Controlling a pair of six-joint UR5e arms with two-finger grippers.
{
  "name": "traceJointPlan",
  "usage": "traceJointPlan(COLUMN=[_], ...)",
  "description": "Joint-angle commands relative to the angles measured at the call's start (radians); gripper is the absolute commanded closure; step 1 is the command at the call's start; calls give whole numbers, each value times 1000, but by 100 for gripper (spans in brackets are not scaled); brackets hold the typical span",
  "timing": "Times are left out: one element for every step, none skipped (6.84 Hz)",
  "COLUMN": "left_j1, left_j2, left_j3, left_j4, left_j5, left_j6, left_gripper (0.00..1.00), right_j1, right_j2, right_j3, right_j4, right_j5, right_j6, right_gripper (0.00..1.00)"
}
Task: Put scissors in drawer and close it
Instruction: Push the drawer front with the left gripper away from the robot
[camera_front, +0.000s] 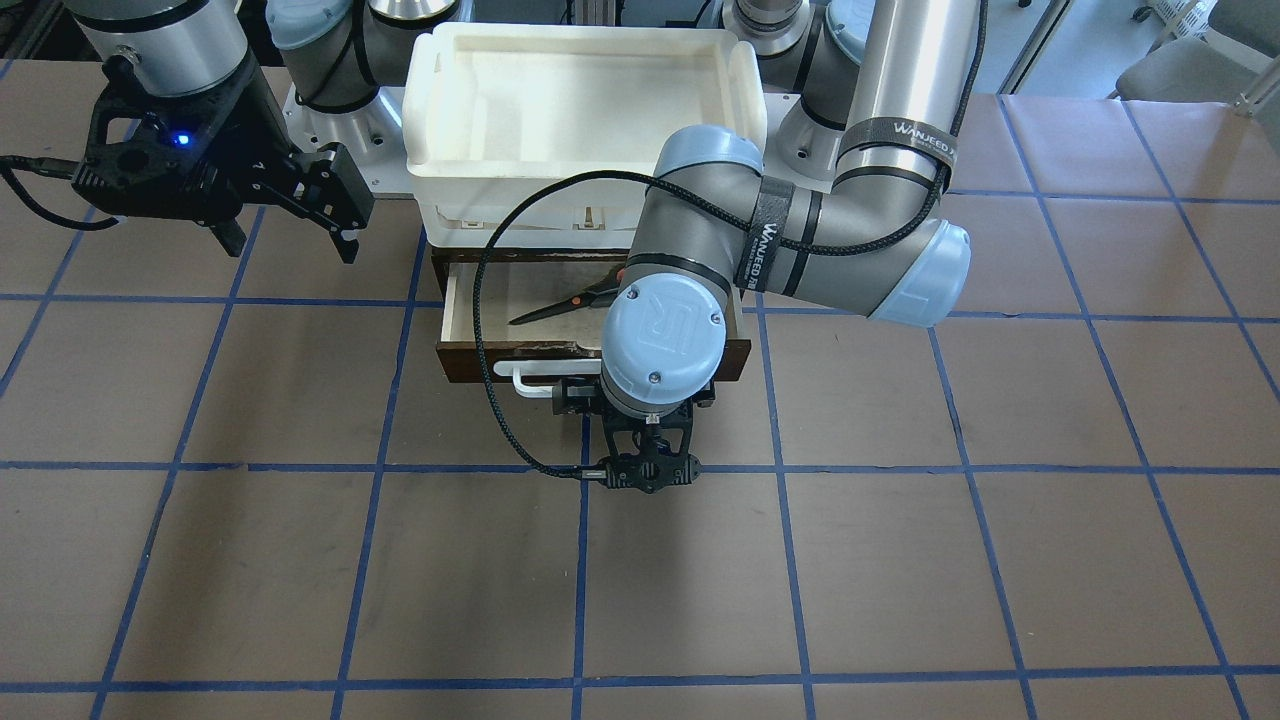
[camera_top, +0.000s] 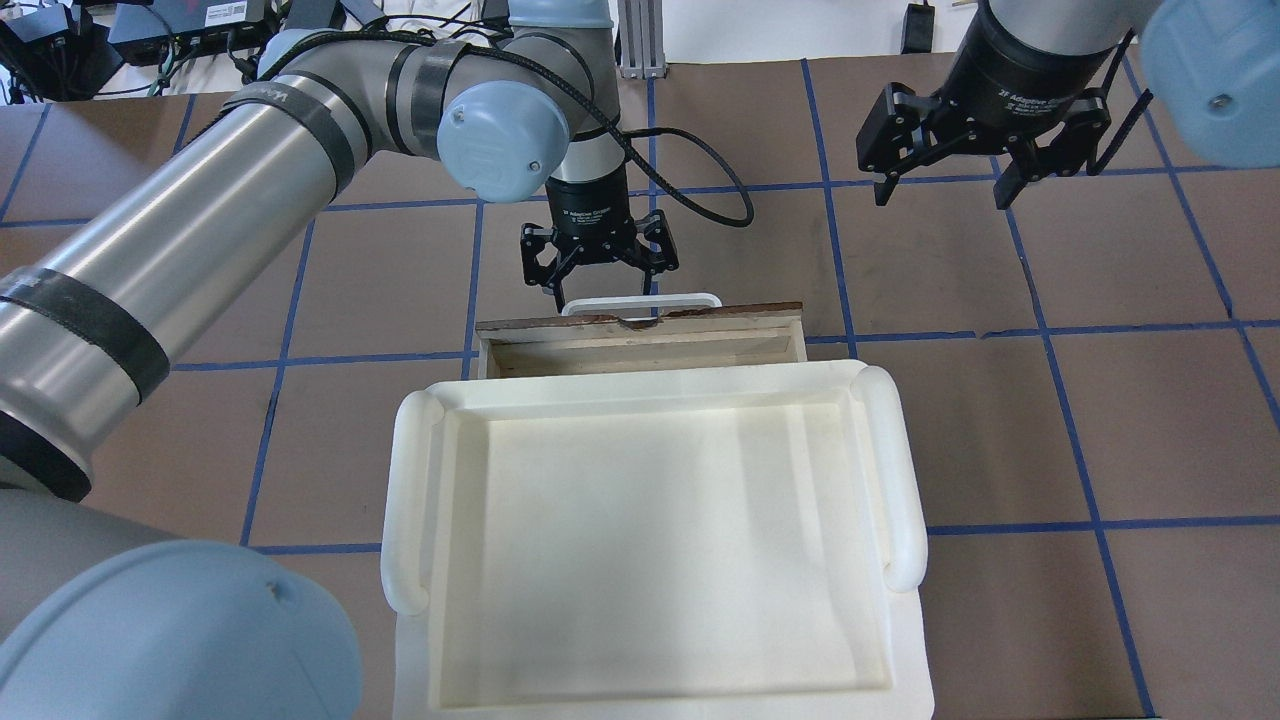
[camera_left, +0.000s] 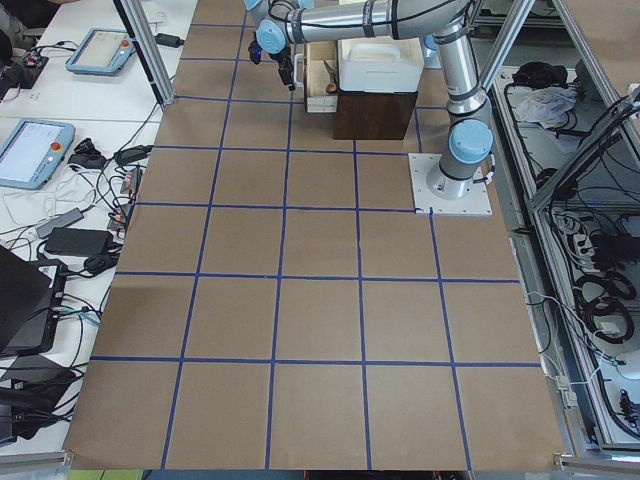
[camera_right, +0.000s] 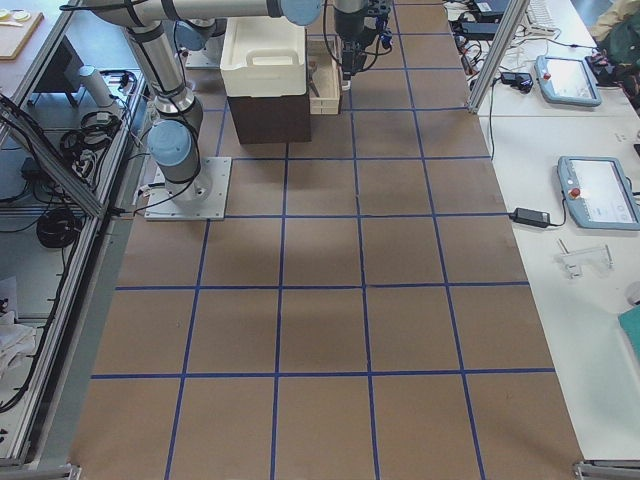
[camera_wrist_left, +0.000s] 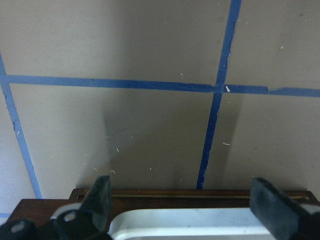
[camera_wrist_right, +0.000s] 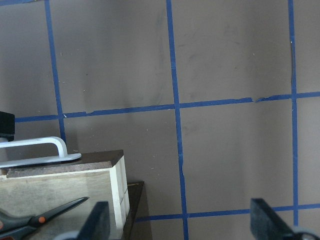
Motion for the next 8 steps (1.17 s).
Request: traceJointPlan(left_j1=[0, -1, -3, -3, -3, -4, 3, 4], left_j2=[5, 7, 7, 11, 16, 13, 22, 24], left_j3=[-3, -9, -23, -41, -58, -63, -63, -63], left_j4=[-61, -91, -99, -104, -112, -131, -159, -167], left_j5=[-13, -13, -13, -16, -16, -22, -22, -22], left_j6=[1, 2, 2, 0, 0, -3, -3, -3], left_gripper=[0, 0, 0, 0, 0, 0, 0, 0], right_j1=[0, 0, 0, 0, 0, 0, 0, 0], right_j2=[0, 0, 0, 0, 1, 0, 0, 0], right_j3=[0, 0, 0, 0, 0, 2, 2, 2], right_j4=[0, 0, 0, 0, -2, 0, 0, 0], right_j5=[0, 0, 0, 0, 0, 0, -2, 0], right_j6=[1, 1, 1, 1, 1, 1, 0, 1], right_gripper=[0, 0, 0, 0, 0, 0, 0, 0])
